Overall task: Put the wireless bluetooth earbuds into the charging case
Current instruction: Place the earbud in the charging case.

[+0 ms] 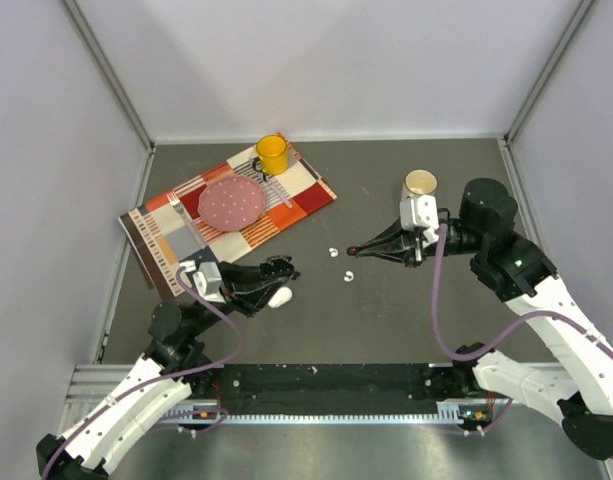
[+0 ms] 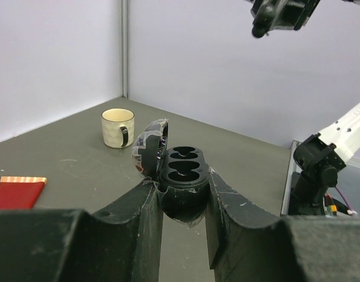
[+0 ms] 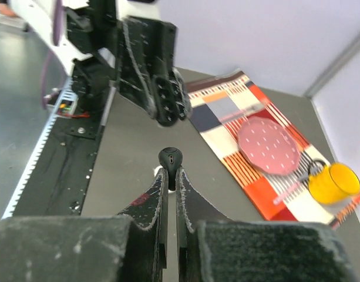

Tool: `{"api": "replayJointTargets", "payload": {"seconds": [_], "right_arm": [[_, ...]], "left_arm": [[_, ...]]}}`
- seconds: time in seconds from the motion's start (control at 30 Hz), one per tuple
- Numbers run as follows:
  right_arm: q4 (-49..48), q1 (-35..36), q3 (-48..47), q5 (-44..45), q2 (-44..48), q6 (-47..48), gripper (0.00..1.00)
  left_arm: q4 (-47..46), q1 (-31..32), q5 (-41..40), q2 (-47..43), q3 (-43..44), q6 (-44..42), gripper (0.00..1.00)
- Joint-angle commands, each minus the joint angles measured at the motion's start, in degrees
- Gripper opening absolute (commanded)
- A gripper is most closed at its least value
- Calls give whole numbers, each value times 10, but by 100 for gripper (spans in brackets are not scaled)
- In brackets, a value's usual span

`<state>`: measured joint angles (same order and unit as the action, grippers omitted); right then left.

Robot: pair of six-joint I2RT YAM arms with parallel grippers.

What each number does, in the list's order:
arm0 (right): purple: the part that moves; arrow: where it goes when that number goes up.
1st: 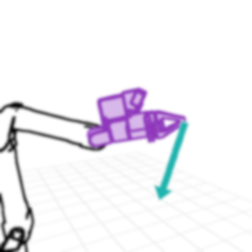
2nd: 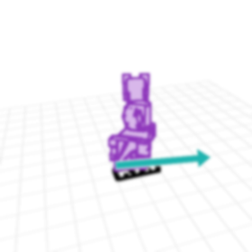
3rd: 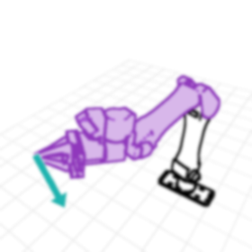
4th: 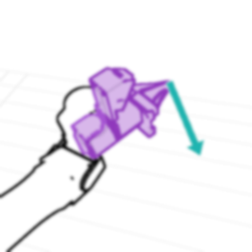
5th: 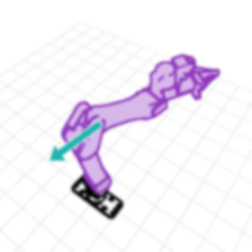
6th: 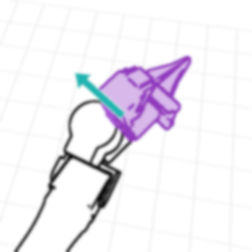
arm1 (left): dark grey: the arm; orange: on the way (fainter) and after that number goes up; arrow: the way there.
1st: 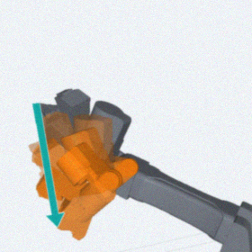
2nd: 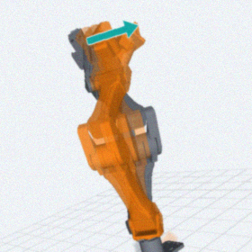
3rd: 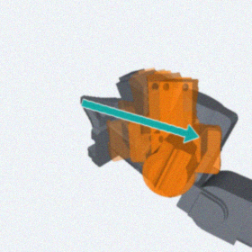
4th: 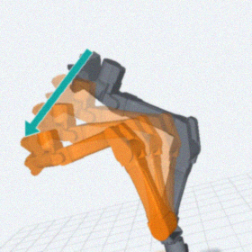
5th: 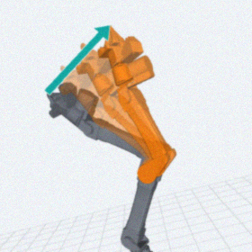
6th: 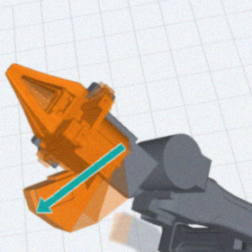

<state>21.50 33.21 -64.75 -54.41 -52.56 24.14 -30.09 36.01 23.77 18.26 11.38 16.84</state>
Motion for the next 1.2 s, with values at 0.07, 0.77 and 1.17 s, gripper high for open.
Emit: {"api": "replayJointTargets", "payload": {"seconds": [0.07,0.77,1.17], "right_arm": [[25,1,-62,-173,-32,50,0],[58,126,-96,21,-127,94,0],[80,164,-116,38,-155,122,0]], "left_arm": [[-51,2,54,8,20,-11,0],[-136,3,182,123,64,-67,0],[-136,3,193,138,67,-54,0]]}}
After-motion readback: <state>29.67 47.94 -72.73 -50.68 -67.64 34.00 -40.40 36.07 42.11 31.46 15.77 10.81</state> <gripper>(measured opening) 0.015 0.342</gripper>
